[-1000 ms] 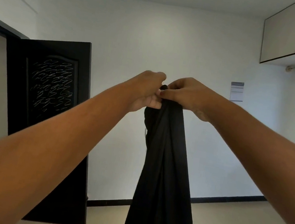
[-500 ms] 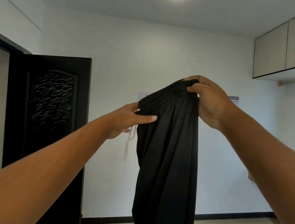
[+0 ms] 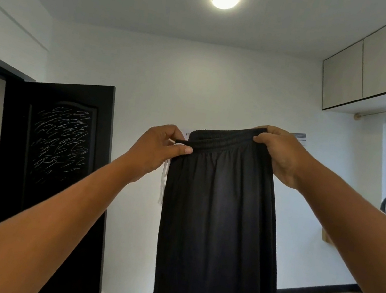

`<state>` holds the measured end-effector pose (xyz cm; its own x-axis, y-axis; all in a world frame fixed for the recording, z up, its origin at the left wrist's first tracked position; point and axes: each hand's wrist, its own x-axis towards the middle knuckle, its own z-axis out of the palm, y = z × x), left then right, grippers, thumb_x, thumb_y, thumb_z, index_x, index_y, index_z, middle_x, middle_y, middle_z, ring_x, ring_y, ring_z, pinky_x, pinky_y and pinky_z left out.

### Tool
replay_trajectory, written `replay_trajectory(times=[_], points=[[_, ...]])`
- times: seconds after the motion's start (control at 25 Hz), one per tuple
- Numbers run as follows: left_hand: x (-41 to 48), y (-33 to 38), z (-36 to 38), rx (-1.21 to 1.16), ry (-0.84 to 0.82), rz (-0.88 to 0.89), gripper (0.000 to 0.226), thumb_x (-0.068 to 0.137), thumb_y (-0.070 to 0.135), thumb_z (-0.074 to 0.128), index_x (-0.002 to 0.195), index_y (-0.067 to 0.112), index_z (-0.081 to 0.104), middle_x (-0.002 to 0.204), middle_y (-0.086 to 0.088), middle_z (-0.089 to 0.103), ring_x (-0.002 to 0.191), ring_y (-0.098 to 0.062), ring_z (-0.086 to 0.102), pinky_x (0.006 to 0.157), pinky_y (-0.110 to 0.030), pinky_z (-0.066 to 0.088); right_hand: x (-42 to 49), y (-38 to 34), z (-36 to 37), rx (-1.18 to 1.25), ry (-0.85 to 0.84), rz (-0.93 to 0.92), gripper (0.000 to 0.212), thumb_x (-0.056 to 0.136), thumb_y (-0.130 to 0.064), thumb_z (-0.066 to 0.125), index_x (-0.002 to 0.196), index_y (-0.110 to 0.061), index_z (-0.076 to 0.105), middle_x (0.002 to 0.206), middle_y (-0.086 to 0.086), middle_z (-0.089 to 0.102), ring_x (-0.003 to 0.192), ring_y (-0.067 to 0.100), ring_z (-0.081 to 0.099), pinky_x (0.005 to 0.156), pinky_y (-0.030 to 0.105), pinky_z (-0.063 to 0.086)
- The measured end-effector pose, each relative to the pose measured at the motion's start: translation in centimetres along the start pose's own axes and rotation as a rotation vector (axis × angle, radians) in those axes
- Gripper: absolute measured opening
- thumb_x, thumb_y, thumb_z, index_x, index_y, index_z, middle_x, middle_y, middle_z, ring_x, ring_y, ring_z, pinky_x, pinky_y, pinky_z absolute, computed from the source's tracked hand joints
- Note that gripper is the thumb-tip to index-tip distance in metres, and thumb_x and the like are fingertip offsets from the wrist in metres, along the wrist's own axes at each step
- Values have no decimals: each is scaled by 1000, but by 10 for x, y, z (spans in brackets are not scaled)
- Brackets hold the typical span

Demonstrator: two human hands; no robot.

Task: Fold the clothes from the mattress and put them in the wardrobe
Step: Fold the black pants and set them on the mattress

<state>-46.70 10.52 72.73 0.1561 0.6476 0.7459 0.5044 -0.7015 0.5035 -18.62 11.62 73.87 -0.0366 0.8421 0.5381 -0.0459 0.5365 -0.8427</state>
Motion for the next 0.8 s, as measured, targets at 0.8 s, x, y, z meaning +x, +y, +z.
replay_trajectory(times=[0.8], points=[[25,-6,4,301,84,119,30,93,41,72,105,16,61,108,-3,55,104,-17,53,82,-24,43,23,14,28,-232,-10,-239,40,106,-8,37,115,-39,59,109,4,60,90,17,60,80,32,56]])
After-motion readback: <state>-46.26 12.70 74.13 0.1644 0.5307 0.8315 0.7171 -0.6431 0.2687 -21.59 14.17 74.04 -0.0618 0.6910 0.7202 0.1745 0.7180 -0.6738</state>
